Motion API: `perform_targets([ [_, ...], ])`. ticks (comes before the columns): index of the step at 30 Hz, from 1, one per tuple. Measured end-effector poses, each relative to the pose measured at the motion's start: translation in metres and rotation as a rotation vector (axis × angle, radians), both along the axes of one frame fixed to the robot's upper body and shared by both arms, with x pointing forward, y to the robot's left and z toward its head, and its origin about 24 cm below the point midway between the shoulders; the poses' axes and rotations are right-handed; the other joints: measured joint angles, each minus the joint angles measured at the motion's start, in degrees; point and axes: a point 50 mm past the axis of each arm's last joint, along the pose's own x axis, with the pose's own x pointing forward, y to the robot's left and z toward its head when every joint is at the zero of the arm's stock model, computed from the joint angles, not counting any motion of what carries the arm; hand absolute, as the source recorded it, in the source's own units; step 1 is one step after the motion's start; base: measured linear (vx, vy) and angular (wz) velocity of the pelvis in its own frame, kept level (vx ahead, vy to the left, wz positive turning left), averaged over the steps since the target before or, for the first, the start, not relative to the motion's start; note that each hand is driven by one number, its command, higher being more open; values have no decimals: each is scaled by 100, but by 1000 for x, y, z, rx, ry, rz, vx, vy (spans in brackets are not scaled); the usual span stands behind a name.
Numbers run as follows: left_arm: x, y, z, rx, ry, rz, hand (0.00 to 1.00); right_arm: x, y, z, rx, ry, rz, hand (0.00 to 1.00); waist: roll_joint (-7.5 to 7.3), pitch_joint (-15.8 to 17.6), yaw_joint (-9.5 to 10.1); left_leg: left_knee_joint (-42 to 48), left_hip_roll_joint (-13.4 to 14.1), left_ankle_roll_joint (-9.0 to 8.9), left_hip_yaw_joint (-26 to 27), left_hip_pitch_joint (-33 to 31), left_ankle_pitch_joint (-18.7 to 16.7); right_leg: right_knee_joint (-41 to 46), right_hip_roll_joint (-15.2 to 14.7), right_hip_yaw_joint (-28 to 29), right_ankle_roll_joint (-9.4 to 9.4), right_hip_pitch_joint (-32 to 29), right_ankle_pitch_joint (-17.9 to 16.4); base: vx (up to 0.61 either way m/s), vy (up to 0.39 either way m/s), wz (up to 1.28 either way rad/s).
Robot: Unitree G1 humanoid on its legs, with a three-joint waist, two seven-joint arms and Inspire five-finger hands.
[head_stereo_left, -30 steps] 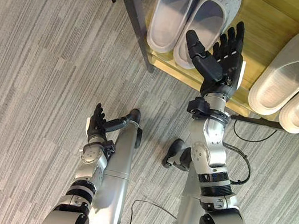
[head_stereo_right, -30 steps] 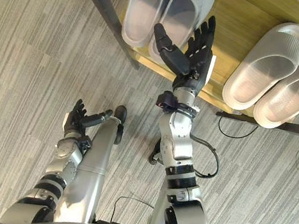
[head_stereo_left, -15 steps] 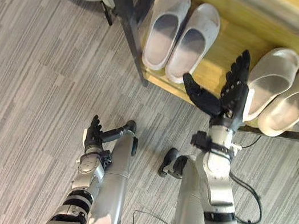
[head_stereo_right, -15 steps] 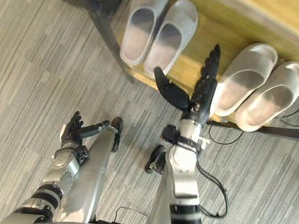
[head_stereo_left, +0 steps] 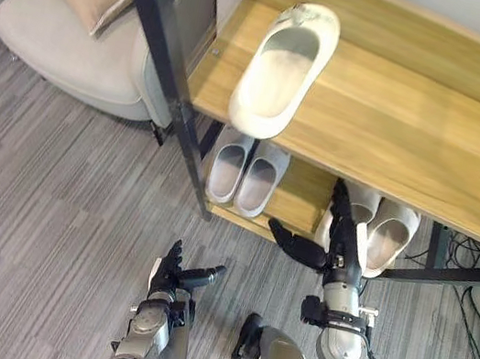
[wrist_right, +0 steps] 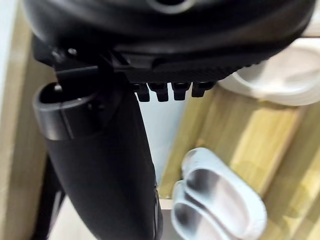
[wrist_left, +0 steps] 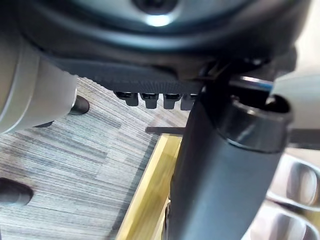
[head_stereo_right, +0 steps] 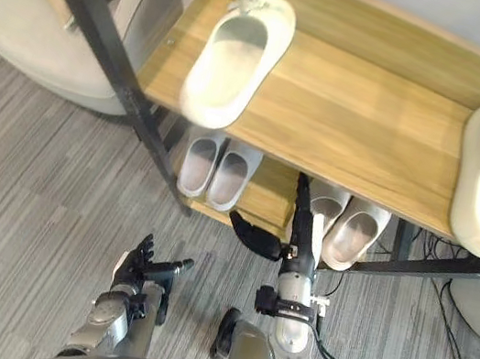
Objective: Organize the slippers on the shoe rack
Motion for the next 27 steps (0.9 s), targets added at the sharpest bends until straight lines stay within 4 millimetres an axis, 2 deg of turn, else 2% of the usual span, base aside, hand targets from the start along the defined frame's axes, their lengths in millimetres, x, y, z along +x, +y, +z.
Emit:
perform_targets([
  [3,-7,4,-4,19,25,-23,100,-18,-19,-46,-24,224,-47,100,134,-131,-42,-806,-9,-12,132,597,329,-755,94,57,28,506,343,77,-8,-16],
  [4,-8,5,-4,22,27,-23,100,-20,-20,-51,-27,248,-47,100,144,-144,-65,-896,-18,-11,135,669,374,-828,96,55,30,567,372,46,-1,-6],
  [7,-15,11,-8,47,56,-46,100,-43,-34,-82,-52,424,-63,100,269,-278,-133,-1410,-55,-9,167,1134,558,-1285,142,63,49,977,582,49,14,-5],
  [10,-20,13,-12,62,81,-67,100,-59,-39,-100,-46,533,-74,100,308,-367,-149,-1630,-89,18,170,1349,669,-1497,149,65,66,1176,698,-6,37,-2],
  [14,-29,12,-17,90,117,-127,100,-72,-38,-113,-14,617,-67,100,304,-404,-200,-1821,-126,58,153,1569,787,-1626,141,59,77,1366,798,-58,32,1],
  [19,-38,-1,-17,104,120,-253,100,-84,-42,-126,58,693,-123,100,338,-481,-224,-2206,-187,127,133,1884,1023,-1785,117,58,117,1550,937,-115,56,2],
  [23,-37,-19,-4,91,41,-380,100,-88,-44,-129,65,716,-136,100,356,-593,-223,-2209,-238,121,96,1920,1018,-1836,80,44,147,1623,981,-67,40,4],
  [27,-28,-47,21,34,-108,-568,100,-89,-45,-131,76,732,-136,100,400,-684,-223,-2225,-286,133,72,1927,1020,-1877,66,38,160,1658,979,-24,19,3],
])
